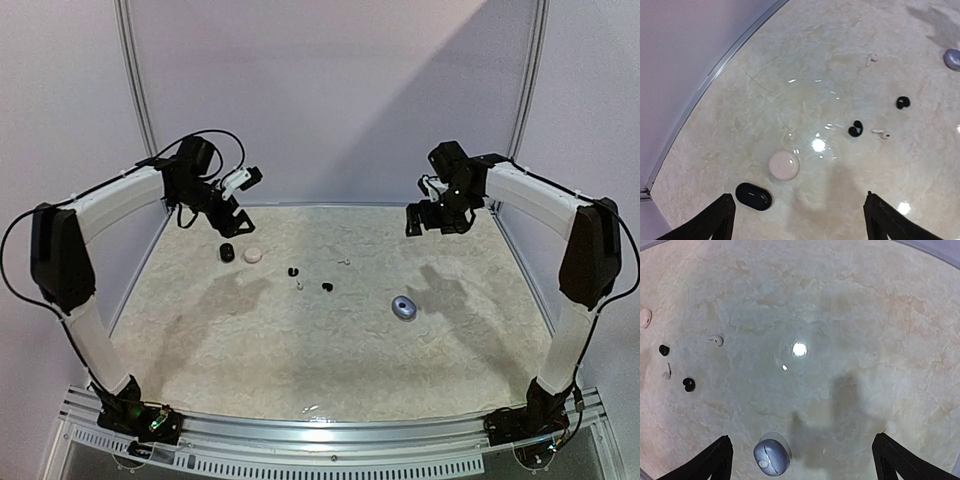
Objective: Insert the wireless bluetooth earbuds into the charging case
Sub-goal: Pick up the charging case from the center of the board.
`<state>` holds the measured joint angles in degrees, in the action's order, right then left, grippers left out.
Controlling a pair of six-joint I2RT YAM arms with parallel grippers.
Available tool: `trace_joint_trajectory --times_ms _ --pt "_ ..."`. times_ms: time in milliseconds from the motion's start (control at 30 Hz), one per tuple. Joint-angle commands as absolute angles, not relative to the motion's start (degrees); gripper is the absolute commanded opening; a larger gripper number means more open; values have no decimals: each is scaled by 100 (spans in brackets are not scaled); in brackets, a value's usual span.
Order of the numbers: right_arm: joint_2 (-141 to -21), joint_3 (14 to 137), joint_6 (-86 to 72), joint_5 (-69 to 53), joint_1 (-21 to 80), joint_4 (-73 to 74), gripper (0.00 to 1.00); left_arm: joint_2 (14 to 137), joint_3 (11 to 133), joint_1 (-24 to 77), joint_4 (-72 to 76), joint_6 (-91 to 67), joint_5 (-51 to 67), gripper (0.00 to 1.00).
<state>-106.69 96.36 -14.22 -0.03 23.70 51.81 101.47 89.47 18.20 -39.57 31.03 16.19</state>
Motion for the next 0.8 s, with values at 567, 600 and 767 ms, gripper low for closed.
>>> trace_joint_trajectory --times_ms 567,600,767 --pt "-11742 10788 -992 143 2348 5443 99 13511 11313 1988 -4206 523 -474 93" --pt "-11736 10778 -1004 153 2352 5468 99 13543 11293 1998 -4189 459 -454 92" --pt "-11691 10650 -1066 169 2351 5515 99 13580 11062 2039 -4156 265 -417 87"
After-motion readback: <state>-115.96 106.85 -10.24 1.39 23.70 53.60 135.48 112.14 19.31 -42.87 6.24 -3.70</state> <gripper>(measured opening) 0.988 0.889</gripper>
